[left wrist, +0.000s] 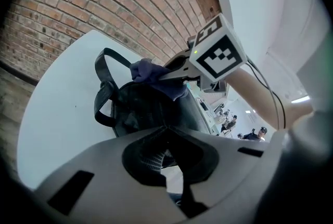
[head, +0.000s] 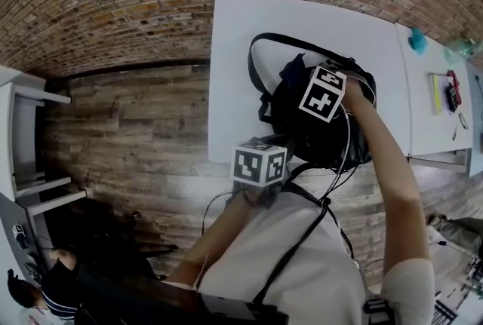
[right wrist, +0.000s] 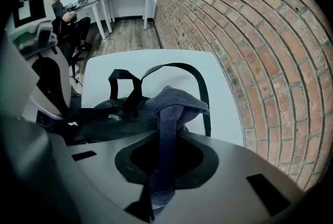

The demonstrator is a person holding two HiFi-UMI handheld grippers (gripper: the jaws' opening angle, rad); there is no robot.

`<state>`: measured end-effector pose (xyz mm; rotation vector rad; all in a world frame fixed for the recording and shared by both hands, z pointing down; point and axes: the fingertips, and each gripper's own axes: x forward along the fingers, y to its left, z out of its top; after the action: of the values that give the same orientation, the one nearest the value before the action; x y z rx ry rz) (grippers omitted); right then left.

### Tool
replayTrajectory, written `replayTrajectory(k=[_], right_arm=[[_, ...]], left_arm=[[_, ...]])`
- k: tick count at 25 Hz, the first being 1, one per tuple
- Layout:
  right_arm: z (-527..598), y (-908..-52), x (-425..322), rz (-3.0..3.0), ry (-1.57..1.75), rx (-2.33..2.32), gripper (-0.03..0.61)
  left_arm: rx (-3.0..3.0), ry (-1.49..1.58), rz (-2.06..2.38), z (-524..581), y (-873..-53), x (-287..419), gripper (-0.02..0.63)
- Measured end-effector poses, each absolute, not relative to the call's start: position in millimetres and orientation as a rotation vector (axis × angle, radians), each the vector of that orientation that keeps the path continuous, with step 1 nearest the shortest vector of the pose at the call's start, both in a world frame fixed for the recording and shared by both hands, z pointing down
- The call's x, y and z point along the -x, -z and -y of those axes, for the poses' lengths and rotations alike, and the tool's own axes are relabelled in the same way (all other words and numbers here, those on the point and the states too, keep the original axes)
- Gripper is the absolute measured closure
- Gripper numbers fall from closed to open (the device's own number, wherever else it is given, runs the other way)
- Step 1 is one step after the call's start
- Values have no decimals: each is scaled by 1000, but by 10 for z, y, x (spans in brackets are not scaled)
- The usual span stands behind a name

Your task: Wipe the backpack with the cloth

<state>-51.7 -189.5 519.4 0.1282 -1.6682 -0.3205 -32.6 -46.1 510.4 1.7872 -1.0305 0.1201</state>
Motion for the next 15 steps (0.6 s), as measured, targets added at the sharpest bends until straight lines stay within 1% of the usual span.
replayTrajectory(k=[7,15], right_arm=[[1973,-5512,518,1600,319,-140,523],[1814,-5670,470,1551,331,-84,523]], left_arm=[[-1769,-116,1028,471,-5149,349,609],[-1756,-106,1036,504,-5169,385,609]])
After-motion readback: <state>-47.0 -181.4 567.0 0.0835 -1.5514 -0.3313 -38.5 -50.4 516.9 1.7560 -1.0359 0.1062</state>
